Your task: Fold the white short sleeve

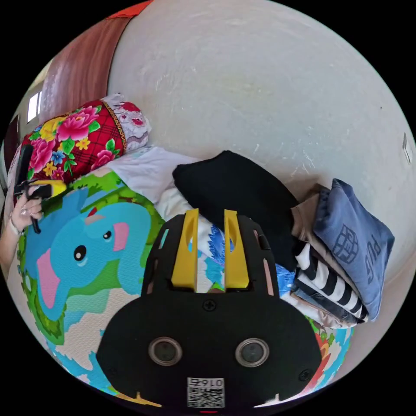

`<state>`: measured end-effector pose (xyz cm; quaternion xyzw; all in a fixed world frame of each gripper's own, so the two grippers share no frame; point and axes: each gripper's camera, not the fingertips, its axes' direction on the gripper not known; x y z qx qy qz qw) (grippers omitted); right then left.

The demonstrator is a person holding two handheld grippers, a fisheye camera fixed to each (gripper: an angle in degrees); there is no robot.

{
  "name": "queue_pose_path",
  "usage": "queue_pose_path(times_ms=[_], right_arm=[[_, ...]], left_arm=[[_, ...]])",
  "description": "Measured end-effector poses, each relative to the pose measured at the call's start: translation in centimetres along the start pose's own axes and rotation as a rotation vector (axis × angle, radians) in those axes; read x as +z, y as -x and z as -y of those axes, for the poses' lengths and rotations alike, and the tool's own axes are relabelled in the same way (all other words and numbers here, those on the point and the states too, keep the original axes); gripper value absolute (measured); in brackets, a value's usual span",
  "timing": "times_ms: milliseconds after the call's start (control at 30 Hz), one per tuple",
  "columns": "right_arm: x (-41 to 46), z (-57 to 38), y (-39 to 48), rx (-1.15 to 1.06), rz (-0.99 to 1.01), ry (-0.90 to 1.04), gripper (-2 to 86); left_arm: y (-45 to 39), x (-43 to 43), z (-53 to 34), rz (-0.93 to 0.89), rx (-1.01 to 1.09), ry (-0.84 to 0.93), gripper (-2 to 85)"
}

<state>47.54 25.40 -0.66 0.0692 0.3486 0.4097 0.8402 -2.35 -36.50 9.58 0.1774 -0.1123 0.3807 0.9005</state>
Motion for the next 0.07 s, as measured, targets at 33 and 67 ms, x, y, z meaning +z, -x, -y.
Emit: queue_pose_path(times_ms=[33, 67], right_arm=[[0.6, -0.7, -1.0, -0.035, -0.021, 0.039, 10.7], [1.0, -1.3, -1.5, -0.057, -0.058, 0.051, 12.2]], left_arm=[[-1.0, 0.4, -0.6, -0.008, 0.005, 0.009, -1.0], [-3.0, 1.2, -1.8, -0.031, 0.003, 0.033, -1.0]])
